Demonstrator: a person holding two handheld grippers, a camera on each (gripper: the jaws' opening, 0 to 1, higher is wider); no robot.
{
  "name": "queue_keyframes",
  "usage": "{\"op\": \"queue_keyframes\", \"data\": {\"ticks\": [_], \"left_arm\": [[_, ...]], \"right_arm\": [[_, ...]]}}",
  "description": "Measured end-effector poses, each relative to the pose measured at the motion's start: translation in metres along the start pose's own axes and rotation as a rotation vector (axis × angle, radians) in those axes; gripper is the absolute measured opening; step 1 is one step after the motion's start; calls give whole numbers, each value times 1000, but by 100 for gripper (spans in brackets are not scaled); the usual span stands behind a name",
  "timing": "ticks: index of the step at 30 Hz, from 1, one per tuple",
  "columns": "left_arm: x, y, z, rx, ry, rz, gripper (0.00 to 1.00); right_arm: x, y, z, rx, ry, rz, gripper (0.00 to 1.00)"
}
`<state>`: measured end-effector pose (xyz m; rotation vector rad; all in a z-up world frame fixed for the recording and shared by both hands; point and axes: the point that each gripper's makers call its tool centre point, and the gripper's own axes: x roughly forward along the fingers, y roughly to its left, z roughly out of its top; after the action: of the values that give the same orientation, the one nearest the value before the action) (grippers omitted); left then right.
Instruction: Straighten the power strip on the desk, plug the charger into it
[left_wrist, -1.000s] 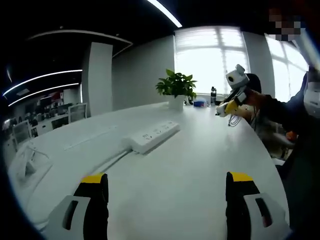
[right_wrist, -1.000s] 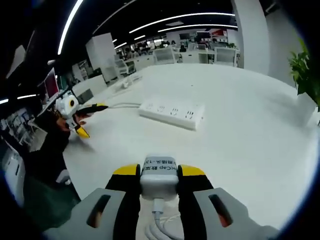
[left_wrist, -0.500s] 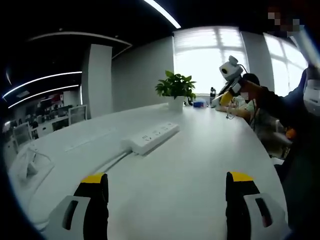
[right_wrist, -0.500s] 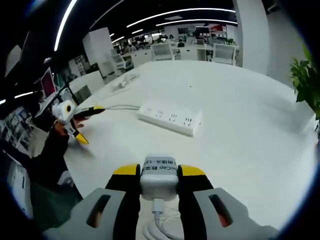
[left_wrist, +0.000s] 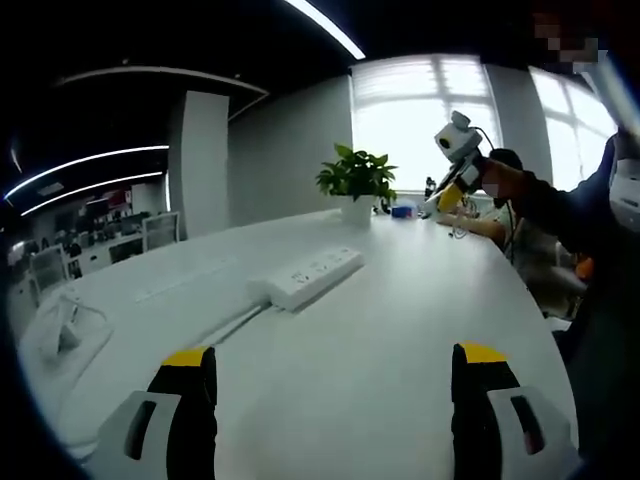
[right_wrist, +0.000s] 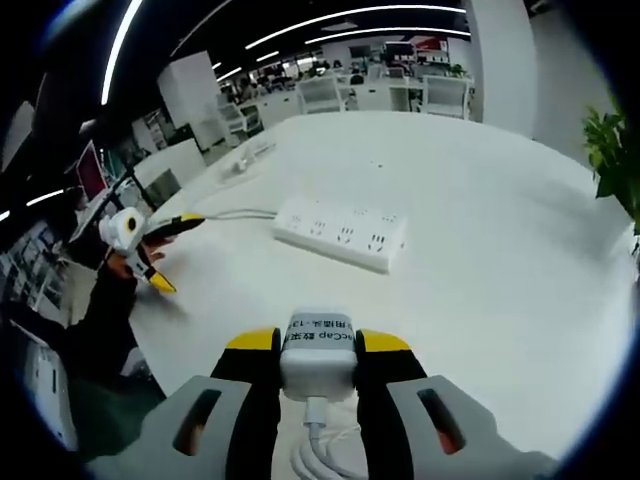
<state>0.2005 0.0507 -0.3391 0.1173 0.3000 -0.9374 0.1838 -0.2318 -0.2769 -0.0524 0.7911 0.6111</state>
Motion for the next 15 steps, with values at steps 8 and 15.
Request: {"op": "queue_keyframes", "data": {"ticks": [8,15], "left_arm": [[2,-1,-6,-4,16,-9,99],[4,0,-6,-5,14,-6,99]], "right_arm": [[6,-3,0,32,29,1,26],[7,-6,6,39,46,-10,26]]}}
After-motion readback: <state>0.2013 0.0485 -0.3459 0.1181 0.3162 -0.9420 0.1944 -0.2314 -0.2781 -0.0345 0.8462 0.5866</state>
